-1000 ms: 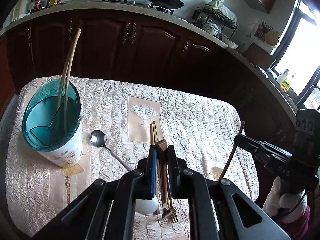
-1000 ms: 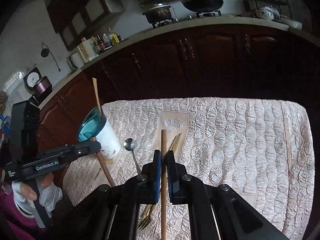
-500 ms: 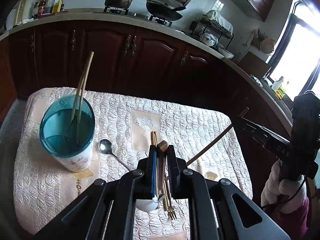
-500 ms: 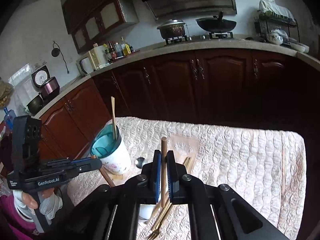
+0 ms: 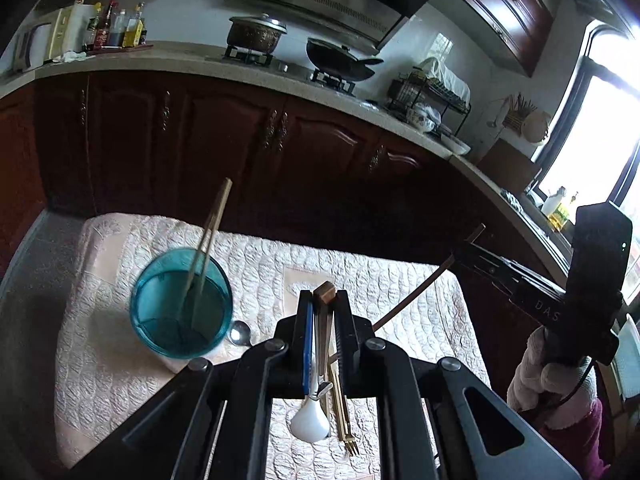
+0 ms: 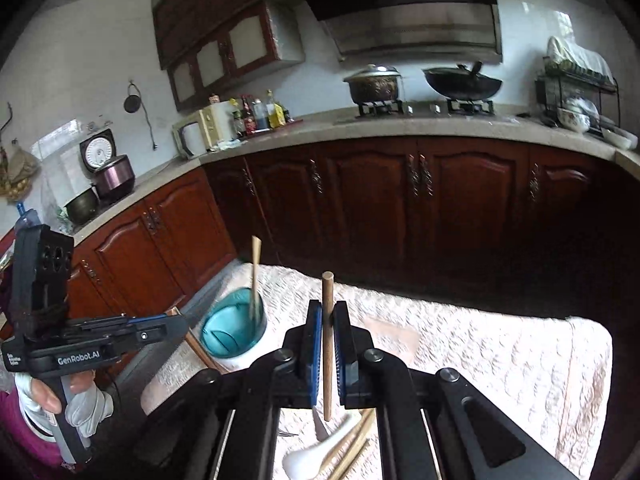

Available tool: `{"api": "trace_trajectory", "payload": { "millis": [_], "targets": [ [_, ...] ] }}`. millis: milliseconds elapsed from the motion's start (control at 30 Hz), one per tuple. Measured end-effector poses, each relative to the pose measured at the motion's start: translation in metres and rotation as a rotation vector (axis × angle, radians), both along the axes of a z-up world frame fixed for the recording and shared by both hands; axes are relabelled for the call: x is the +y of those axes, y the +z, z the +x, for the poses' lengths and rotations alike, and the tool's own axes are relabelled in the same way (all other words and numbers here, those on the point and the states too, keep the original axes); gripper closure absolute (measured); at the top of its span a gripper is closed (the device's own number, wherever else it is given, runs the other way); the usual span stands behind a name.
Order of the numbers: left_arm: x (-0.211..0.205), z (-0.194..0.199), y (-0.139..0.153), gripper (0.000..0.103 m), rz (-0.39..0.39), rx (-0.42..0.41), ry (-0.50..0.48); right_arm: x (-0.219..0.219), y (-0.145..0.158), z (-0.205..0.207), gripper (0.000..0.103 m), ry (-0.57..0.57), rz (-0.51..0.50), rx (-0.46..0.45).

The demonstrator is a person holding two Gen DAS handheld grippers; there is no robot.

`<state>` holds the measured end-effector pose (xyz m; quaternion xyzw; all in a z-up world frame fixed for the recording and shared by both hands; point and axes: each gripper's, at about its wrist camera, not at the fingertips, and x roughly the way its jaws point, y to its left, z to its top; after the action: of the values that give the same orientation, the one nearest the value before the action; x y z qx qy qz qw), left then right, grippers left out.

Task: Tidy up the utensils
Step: 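Lower the chopstick into the cup and open the right gripper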

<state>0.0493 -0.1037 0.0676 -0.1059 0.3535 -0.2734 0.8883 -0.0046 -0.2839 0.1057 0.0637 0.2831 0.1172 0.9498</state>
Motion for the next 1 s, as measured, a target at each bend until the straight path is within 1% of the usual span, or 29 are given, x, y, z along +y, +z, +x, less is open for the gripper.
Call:
{"api": "trace_trajectory", "payload": {
  "millis": [233,400,533,667,800,1000],
  "targets": [
    [0.046,0.014,0.032,0.093,0.011,-0.059,0.095,0.032,0.022,0.02,0.096,0.056,0.023,-0.047],
    [0.067,0.028,0.042,0.093,0.03,-0.092,0.161,0.058,0.037,0.042,0.096,0.109,0.045,-0.072],
    [0.08,0.044,0.04,0.093,0.04,-0.096,0.215,0.082,0.042,0.06,0.096,0.139,0.044,-0.08],
    [0.086,0.057,0.034,0.093,0.063,-0.101,0.255,0.105,0.04,0.08,0.096,0.161,0.028,-0.071],
    [0.09,0.07,0.024,0.093,0.105,-0.102,0.288,0.118,0.028,0.095,0.096,0.162,0.026,-0.046],
    [0.09,0.088,0.003,0.093,0.129,-0.059,0.297,0.122,0.003,0.115,0.096,0.16,0.026,0.013]
  ]
}}
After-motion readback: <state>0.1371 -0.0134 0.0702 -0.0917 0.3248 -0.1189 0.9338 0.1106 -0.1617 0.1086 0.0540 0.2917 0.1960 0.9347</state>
